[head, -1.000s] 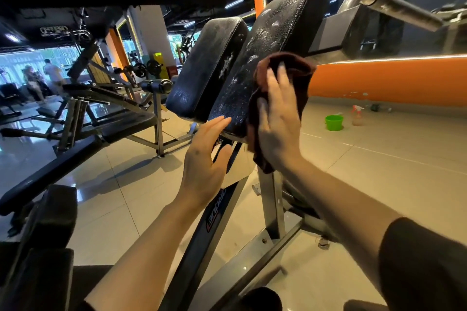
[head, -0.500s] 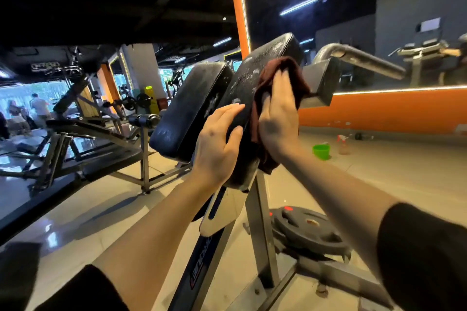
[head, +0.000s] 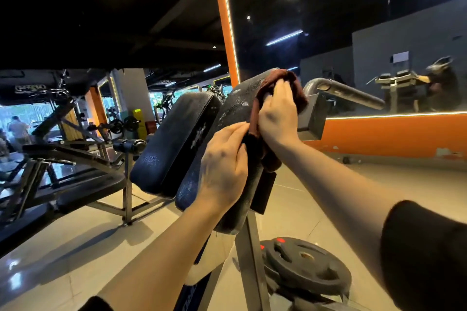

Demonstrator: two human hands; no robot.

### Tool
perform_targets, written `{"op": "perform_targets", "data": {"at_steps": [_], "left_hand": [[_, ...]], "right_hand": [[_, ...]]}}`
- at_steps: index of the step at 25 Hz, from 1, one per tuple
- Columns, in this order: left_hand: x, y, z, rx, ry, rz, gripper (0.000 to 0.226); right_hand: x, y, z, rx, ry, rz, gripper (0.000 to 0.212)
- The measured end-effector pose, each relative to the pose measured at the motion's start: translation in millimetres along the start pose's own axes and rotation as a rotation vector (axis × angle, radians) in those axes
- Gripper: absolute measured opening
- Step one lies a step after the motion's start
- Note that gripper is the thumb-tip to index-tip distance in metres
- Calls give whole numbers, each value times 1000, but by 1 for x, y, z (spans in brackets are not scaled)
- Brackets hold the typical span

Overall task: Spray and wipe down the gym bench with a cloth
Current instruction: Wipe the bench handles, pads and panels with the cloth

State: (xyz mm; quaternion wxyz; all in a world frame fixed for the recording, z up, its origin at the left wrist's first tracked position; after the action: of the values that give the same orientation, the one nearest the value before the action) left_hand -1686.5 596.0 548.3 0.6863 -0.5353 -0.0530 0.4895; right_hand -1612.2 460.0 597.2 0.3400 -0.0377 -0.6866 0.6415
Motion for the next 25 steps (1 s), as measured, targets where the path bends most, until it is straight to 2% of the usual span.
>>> {"op": "perform_targets", "data": {"at_steps": [2,5,8,11,14,17,21,25], "left_hand": [[6,5,6,-37,64,20,42],[13,16,31,-238,105,39,38],[23,35,47,-334,110,133,35],[28,66,48,-287,72,158,35],[37,92,55,-281,-4,154,36],[50,109,55,-238,-38,205,37],[61,124,55,-195,-63,215,39],[62,131,51,-148,-70,221,42]], "right_hand": [[10,21,-3,-40,-32,82,45],[33,104,-14,-75,-207,162,39],[48,184,-25,40,-220,104,45],[44,168,-24,109,-206,106,57],[38,128,-12,48,-163,107,52],[50,171,-19,13,-185,74,46],[72,237,-29,129,-194,127,53],[41,175,-18,57,-283,16,51]]}}
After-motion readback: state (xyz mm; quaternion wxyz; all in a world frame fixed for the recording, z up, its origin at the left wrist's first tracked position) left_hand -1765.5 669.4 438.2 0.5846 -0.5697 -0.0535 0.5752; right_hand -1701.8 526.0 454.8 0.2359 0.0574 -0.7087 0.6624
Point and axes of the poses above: each hand's wrist, its own y-axis away from the middle knuckle, its own z-axis out of the back of the hand, x = y × z, the point moved 9 cm from there along -y, towards the middle knuckle, and after that the axes turned 15 degrees about z, right-handed, at the moved point
